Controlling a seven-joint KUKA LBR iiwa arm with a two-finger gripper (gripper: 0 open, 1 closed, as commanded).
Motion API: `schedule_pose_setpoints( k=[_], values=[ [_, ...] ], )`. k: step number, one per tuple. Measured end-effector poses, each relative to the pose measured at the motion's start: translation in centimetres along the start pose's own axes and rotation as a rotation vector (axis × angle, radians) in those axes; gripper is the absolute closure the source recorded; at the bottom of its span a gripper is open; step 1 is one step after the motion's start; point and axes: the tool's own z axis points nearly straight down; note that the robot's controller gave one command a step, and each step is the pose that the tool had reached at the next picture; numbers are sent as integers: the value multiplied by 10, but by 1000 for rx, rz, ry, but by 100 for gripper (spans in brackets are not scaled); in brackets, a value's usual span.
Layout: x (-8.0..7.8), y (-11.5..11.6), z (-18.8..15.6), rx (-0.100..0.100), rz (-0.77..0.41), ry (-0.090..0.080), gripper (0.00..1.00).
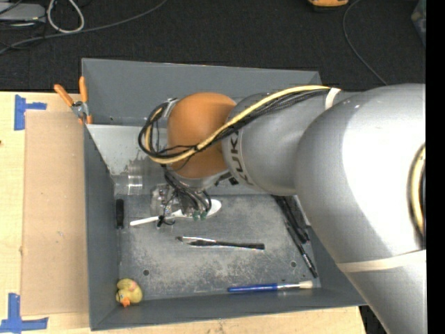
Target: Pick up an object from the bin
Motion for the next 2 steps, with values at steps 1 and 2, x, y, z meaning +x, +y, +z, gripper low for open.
schedule_pose_setpoints(
  k=[1,2],
  values=[
    [0,0,0,0,1,0,100],
    [0,0,-7,0,2,1,100]
  ],
)
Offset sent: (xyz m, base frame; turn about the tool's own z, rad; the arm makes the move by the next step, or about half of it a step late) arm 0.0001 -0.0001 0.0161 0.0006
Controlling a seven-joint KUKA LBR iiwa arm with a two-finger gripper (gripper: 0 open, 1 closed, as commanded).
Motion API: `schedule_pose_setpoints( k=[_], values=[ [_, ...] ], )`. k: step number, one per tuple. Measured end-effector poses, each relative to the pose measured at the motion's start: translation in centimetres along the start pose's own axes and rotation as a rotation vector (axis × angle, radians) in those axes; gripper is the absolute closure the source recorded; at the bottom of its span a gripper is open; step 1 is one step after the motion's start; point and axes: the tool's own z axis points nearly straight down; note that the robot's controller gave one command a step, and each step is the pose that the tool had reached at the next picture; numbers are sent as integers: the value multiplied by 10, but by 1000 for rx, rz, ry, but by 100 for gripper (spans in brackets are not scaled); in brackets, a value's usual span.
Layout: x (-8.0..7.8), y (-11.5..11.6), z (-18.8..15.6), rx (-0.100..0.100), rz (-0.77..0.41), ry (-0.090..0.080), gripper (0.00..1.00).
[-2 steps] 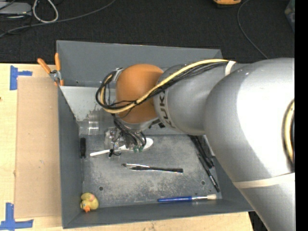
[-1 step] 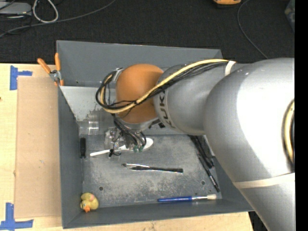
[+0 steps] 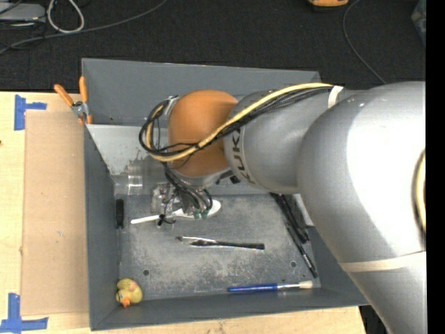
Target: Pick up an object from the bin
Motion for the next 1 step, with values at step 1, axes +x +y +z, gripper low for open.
schedule_pose_setpoints(
  k=[1],
  values=[
    [0,0,-6,-1,1,-2,100]
  ],
)
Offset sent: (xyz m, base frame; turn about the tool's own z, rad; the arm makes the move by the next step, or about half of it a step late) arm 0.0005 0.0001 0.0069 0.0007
